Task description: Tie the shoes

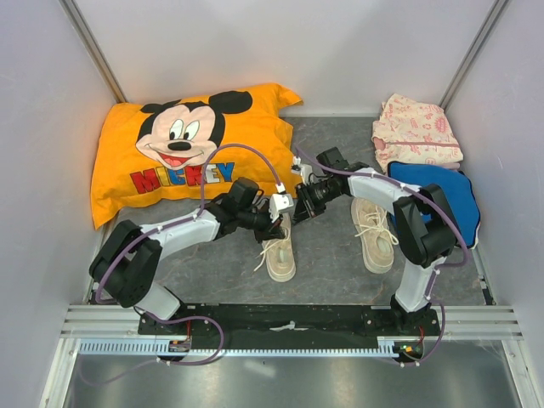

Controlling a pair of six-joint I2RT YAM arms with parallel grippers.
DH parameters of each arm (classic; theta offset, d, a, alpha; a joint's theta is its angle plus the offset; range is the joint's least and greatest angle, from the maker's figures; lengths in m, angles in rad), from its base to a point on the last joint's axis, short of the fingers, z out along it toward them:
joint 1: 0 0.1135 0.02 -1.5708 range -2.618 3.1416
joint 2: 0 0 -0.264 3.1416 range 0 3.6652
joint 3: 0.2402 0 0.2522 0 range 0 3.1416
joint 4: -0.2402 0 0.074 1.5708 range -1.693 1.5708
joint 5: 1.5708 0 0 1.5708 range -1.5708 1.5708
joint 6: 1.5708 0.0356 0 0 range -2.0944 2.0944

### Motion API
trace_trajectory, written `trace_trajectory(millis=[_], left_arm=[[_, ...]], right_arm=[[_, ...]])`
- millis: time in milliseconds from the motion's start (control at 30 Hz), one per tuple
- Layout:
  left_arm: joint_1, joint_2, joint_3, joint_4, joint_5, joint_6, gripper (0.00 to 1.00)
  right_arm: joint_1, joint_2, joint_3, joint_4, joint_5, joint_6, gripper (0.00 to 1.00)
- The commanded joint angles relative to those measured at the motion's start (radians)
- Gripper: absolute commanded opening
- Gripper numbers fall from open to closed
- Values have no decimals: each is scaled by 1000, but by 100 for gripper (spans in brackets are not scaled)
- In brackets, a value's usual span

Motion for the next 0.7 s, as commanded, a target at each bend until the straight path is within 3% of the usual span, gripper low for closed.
trace_trajectory(millis=[0, 667], left_arm=[[13, -35, 37, -86, 23, 10, 2], [16, 38, 123, -219, 26, 34, 1]], right_arm=[[26, 34, 7, 42, 49, 26, 18], [42, 59, -2, 101, -135, 75, 17]])
